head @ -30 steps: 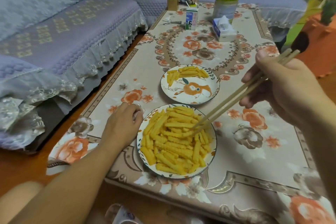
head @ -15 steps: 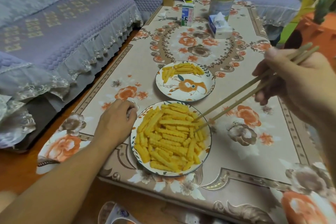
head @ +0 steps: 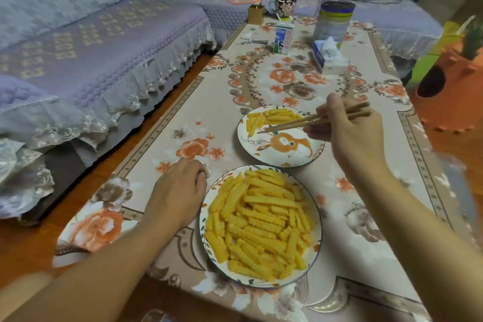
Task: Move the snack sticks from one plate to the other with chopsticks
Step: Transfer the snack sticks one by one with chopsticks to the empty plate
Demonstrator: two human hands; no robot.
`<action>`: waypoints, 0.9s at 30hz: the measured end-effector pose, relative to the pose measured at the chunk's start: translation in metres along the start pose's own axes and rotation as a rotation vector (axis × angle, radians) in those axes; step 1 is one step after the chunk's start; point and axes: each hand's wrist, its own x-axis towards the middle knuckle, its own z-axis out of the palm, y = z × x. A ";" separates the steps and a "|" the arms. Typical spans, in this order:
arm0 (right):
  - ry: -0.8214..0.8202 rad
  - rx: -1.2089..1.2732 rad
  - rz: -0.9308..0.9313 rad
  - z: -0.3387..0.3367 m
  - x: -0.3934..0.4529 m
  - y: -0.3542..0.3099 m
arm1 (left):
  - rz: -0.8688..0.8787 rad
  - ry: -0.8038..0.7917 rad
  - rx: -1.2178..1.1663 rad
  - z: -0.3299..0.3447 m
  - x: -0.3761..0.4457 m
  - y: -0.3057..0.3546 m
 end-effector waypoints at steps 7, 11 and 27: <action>0.098 -0.064 0.014 0.055 0.018 0.015 | -0.002 -0.008 0.003 -0.001 0.000 0.000; 0.142 -0.032 0.047 0.026 0.015 0.003 | 0.002 -0.011 0.009 -0.002 0.000 -0.001; -0.188 -0.016 0.012 -0.069 -0.064 -0.059 | -0.009 -0.003 0.034 -0.004 -0.004 0.005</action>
